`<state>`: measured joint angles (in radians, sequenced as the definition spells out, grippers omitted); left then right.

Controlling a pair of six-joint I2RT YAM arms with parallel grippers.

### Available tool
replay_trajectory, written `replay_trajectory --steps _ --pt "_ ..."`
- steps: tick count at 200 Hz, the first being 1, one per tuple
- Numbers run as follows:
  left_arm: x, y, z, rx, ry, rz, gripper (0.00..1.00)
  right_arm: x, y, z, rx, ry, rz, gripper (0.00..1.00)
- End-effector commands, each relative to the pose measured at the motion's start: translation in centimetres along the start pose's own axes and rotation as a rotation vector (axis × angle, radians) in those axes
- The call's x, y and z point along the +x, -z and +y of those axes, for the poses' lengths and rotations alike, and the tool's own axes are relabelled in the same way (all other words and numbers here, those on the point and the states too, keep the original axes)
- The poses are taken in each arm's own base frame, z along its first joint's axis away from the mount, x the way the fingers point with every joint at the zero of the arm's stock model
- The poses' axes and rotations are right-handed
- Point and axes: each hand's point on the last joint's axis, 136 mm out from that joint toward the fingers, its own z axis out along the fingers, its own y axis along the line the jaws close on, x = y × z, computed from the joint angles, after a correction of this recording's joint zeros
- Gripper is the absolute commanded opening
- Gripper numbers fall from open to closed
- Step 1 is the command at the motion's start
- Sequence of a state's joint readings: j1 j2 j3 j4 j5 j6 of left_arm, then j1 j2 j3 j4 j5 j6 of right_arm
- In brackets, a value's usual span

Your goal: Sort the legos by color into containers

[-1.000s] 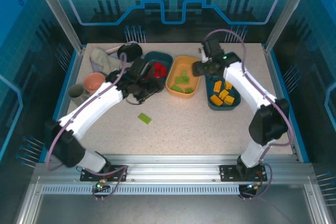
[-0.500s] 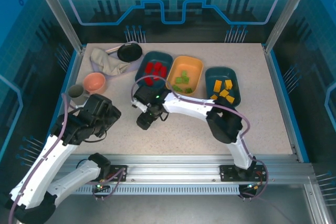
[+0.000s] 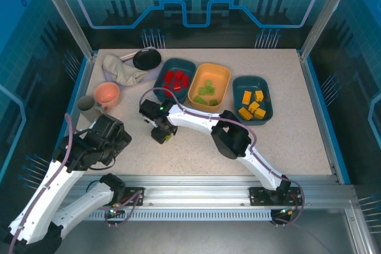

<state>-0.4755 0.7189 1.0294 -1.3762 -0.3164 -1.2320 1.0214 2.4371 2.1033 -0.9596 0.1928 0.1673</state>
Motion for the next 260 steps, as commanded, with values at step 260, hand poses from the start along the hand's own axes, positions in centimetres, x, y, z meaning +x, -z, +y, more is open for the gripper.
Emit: replay_trajectory --steps 260 --pt "1.3 -1.7 -5.7 0.165 -0.084 0.085 0.69 0.8 8.6 -7.2 0.181 -0.124 -0.028 0.28"
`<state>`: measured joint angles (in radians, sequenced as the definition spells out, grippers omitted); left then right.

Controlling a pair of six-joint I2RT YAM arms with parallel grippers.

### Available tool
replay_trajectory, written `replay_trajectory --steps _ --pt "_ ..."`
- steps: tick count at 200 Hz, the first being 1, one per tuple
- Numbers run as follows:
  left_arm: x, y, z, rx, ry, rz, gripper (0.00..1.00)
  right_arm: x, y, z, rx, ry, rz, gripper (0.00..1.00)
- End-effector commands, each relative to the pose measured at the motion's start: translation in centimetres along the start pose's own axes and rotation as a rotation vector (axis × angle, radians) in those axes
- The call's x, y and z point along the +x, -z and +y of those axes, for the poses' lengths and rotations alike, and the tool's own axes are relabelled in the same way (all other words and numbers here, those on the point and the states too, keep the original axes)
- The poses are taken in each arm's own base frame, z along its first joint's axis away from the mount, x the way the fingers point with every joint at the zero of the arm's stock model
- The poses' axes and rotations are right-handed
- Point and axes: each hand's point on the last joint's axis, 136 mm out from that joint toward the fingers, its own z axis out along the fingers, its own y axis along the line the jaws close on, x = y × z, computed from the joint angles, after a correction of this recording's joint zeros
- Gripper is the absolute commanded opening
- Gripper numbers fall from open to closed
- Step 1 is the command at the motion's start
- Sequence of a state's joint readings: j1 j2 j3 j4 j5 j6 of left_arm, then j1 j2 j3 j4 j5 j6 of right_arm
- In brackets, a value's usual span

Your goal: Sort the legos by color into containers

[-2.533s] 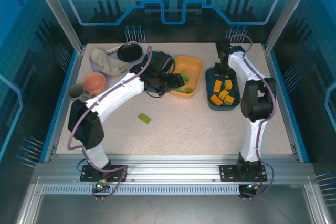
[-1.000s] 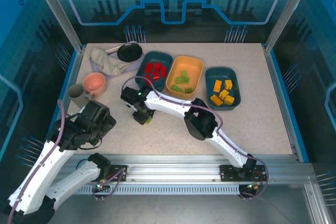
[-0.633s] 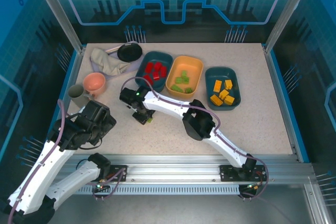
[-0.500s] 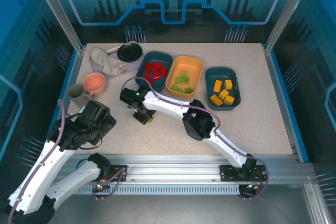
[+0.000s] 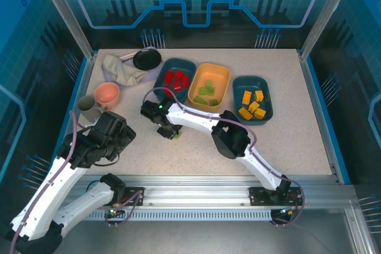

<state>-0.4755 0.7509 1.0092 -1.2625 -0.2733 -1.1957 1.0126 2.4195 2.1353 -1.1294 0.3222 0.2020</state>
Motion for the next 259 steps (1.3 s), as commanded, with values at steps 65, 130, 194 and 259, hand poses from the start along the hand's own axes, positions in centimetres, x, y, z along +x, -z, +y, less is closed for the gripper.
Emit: replay_trajectory --steps 65,130,194,259 --pt "1.8 -4.3 -13.6 0.268 -0.196 0.163 0.69 -0.4 8.2 -20.0 0.042 -0.501 -0.218 0.28" --pt "1.7 -8.2 -24.2 0.365 -0.310 0.207 0.69 -0.7 1.8 -32.0 0.154 -0.764 -0.197 0.28" --pt "1.6 -10.2 -27.7 0.370 -0.345 0.229 0.69 -0.6 -3.0 -34.5 0.168 -0.816 -0.159 0.38" --pt "0.7 -9.2 -27.4 0.358 -0.354 0.198 0.69 -1.7 1.8 -34.4 0.124 -0.820 -0.250 0.64"
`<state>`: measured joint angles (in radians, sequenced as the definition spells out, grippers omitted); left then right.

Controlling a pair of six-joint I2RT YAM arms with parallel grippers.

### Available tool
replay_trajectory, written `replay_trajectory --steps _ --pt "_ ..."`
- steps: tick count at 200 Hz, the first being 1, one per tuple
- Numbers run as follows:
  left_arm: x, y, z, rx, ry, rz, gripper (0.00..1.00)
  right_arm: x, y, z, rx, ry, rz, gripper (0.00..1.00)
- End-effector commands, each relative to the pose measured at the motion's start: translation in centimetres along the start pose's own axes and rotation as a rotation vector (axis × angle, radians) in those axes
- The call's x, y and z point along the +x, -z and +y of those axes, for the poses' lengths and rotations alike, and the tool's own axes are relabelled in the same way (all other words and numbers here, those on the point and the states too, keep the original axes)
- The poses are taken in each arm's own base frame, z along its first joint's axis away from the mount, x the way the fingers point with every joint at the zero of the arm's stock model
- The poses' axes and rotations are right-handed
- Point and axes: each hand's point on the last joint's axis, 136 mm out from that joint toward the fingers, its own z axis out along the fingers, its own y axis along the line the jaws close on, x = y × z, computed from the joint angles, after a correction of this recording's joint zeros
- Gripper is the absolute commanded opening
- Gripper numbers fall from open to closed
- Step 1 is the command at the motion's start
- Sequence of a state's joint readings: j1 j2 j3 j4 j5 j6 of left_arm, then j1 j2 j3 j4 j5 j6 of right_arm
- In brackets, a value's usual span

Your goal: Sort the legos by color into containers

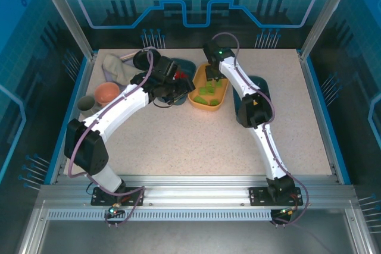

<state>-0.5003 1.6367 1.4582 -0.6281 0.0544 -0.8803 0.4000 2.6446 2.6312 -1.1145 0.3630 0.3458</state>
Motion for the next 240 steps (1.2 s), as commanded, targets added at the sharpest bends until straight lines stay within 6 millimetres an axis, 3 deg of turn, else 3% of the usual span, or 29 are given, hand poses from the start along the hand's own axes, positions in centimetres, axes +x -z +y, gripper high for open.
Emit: replay_trajectory --steps 1,29,35,44,57,64,67,70,76,80,82,86,107,138,149,160,180,194,210,240 --pt "-0.8 2.0 -1.2 0.024 -0.035 -0.027 0.69 -2.2 5.3 -0.5 -0.049 -0.038 -0.077 0.64" --pt "-1.7 4.7 -0.9 0.002 -0.041 -0.089 0.69 -3.0 11.2 -1.0 -0.086 -0.058 -0.154 0.62" --pt "-1.8 5.4 -0.6 -0.009 -0.042 -0.101 0.69 -2.8 12.2 -1.2 -0.091 -0.062 -0.165 0.62" --pt "-1.8 6.3 -0.2 -0.025 -0.048 -0.111 0.70 -2.8 15.4 -2.0 -0.108 -0.077 -0.220 0.62" --pt "-1.7 7.7 0.8 -0.046 -0.056 -0.126 0.73 -1.8 17.7 -2.8 -0.128 -0.090 -0.261 0.62" --pt "-1.5 8.2 1.5 -0.058 -0.052 -0.129 0.77 -0.6 18.4 -3.3 -0.140 -0.088 -0.272 0.63" --pt "-1.4 8.4 1.8 -0.061 -0.050 -0.129 0.93 -0.3 19.0 -3.4 -0.151 -0.089 -0.285 0.64" --pt "-1.3 8.6 2.2 -0.063 -0.048 -0.130 0.98 0.3 19.4 -3.6 -0.158 -0.090 -0.295 0.66" --pt "-1.0 9.0 2.5 -0.047 -0.051 -0.129 0.99 1.3 19.9 -3.8 -0.175 -0.090 -0.315 0.73" --pt "-0.8 9.2 2.7 -0.033 -0.059 -0.126 0.99 1.7 21.0 -4.0 -0.193 -0.096 -0.348 0.94" --pt "-0.7 9.2 2.7 -0.026 -0.064 -0.125 0.99 2.5 20.6 -4.0 -0.194 -0.091 -0.339 0.98" --pt "-0.4 9.4 2.9 -0.017 -0.076 -0.122 0.99 3.0 21.6 -4.4 -0.211 -0.098 -0.370 1.00" --pt "0.6 10.0 4.6 -0.037 -0.144 -0.121 0.99 8.3 22.5 -6.8 -0.209 -0.146 -0.406 1.00" --pt "-0.3 10.4 10.4 -0.275 -0.197 -0.241 0.99 14.3 20.8 -12.8 0.042 -0.258 -0.287 1.00" --pt "-1.8 10.9 13.1 -0.407 -0.181 -0.351 0.99 15.3 19.5 -14.3 0.079 -0.270 -0.287 1.00" --pt "-2.9 10.7 14.9 -0.485 -0.239 -0.446 0.99 15.9 17.9 -15.0 0.005 -0.268 -0.321 1.00" --pt "-4.5 9.1 16.9 -0.578 -0.443 -0.561 0.99 17.5 15.2 -18.3 0.074 -0.296 -0.417 1.00" --pt "-4.9 7.4 19.3 -0.633 -0.487 -0.529 0.99 17.9 13.4 -19.1 0.149 -0.219 -0.462 1.00" --pt "-5.0 5.3 22.1 -0.606 -0.422 -0.485 0.99 18.4 11.3 -19.0 0.144 -0.158 -0.426 1.00" --pt "-7.2 3.6 21.6 -0.502 -0.490 -0.530 0.99 17.2 9.1 -18.3 0.117 -0.127 -0.505 1.00"
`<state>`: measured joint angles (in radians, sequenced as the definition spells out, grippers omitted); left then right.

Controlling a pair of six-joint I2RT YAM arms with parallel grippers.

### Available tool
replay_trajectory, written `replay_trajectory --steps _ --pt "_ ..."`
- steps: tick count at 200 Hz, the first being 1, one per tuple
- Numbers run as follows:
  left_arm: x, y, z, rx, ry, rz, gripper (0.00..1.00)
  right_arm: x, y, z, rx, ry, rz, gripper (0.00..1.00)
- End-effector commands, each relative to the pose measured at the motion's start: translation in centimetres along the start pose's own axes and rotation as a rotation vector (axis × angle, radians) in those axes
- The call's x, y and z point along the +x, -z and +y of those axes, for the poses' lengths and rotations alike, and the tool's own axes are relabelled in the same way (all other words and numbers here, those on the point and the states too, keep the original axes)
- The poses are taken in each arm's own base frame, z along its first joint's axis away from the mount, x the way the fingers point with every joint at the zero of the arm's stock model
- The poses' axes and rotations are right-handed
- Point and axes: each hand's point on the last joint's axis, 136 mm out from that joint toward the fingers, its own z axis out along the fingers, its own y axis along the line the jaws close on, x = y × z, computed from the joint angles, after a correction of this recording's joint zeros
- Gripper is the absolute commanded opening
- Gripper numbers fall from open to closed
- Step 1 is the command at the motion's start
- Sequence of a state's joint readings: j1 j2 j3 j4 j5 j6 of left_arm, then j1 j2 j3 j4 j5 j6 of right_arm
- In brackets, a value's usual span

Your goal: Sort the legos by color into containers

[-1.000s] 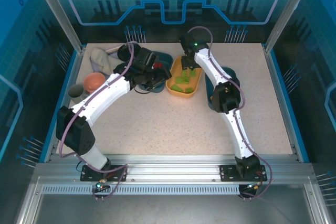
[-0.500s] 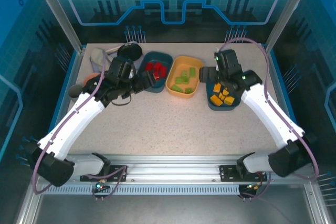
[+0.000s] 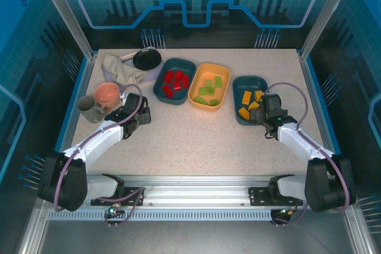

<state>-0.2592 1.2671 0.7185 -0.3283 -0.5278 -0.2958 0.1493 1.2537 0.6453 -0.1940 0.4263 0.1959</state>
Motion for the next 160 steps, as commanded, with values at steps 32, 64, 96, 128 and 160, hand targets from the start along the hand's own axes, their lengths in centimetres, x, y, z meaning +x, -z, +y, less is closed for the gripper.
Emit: replay_trajectory --steps 32,64,96,128,160 --pt "-5.6 -4.3 -1.2 0.168 0.035 -0.235 0.99 -5.7 -3.3 2.2 -0.096 0.052 -0.281 1.00" --pt "-6.1 -6.6 -1.6 0.225 -0.001 -0.237 0.99 -7.1 -4.9 2.7 -0.153 0.018 -0.310 1.00" --pt "-6.4 -6.8 -1.4 0.280 0.016 -0.295 0.99 -6.7 -3.8 3.7 -0.231 0.054 -0.388 1.00" --pt "-5.1 -5.7 0.6 0.229 0.097 -0.454 0.99 -5.2 -2.9 3.3 -0.241 0.026 -0.508 1.00" --pt "-5.0 -5.7 0.2 0.221 0.074 -0.464 0.99 -5.4 -3.4 3.5 -0.225 0.036 -0.474 1.00"
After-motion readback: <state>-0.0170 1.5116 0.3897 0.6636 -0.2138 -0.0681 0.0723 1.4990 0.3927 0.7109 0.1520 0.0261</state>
